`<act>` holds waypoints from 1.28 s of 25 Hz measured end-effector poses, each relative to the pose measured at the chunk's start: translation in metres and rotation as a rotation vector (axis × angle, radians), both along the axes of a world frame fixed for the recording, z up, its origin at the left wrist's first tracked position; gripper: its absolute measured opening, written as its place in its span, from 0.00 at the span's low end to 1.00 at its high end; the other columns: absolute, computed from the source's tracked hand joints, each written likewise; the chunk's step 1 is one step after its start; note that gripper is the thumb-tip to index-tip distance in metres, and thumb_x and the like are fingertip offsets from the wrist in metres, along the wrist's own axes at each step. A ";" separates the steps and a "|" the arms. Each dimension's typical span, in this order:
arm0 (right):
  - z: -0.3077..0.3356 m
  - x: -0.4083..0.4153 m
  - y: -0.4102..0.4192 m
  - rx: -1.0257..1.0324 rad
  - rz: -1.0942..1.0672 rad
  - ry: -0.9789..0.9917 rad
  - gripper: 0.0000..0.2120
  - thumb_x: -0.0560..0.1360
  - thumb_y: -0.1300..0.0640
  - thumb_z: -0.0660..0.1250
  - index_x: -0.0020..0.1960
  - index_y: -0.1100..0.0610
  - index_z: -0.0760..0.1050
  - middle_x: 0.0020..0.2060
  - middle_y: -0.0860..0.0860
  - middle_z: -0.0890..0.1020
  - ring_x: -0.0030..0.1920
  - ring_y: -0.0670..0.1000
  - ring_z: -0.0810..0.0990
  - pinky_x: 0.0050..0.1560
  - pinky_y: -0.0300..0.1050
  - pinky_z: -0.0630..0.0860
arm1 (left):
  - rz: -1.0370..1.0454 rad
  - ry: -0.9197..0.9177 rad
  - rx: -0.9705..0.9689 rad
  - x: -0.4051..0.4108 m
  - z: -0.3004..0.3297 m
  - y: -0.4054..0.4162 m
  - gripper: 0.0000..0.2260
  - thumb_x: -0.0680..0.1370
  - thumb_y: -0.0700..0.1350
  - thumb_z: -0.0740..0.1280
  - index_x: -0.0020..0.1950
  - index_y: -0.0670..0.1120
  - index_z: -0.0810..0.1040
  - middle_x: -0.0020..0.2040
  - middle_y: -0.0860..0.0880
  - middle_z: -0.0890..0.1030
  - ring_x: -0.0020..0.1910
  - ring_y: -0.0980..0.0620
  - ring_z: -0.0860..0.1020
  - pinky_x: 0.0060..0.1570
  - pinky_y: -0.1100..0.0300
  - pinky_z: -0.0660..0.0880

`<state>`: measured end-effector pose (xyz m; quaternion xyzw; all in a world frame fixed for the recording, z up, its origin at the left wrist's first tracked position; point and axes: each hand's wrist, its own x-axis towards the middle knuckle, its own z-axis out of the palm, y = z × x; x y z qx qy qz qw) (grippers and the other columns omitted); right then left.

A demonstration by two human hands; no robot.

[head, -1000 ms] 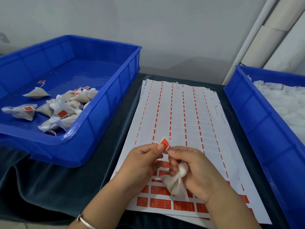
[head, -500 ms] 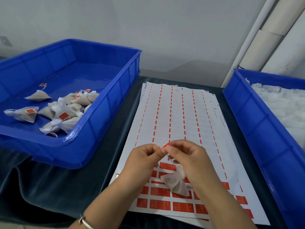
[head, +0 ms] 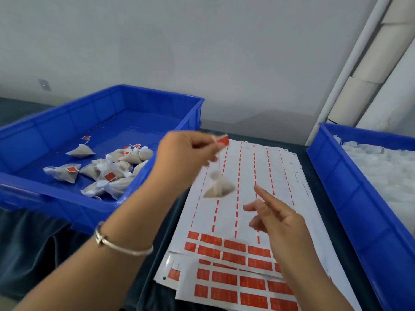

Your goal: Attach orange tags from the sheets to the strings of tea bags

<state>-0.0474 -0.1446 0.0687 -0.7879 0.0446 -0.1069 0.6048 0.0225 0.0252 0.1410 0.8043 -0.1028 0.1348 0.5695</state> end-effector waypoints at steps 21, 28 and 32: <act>0.034 0.007 -0.078 -0.162 -0.103 0.089 0.13 0.76 0.61 0.65 0.44 0.42 0.78 0.43 0.41 0.83 0.41 0.43 0.82 0.46 0.41 0.79 | -0.086 0.107 0.365 0.001 -0.088 -0.067 0.06 0.75 0.47 0.67 0.51 0.54 0.82 0.42 0.62 0.79 0.39 0.66 0.76 0.38 0.76 0.68; 0.081 -0.013 -0.224 -1.166 -0.320 0.760 0.23 0.77 0.63 0.62 0.70 0.52 0.67 0.68 0.54 0.69 0.62 0.54 0.73 0.52 0.39 0.74 | -0.530 0.169 0.904 -0.033 -0.124 -0.135 0.20 0.75 0.58 0.64 0.66 0.58 0.71 0.68 0.61 0.69 0.63 0.57 0.71 0.64 0.61 0.66; 0.046 -0.028 -0.264 -1.160 -0.007 0.938 0.30 0.74 0.56 0.68 0.73 0.52 0.62 0.70 0.51 0.68 0.66 0.53 0.70 0.61 0.40 0.71 | -0.541 0.093 0.954 -0.035 -0.131 -0.140 0.23 0.76 0.58 0.63 0.71 0.58 0.65 0.73 0.60 0.62 0.69 0.55 0.66 0.68 0.57 0.63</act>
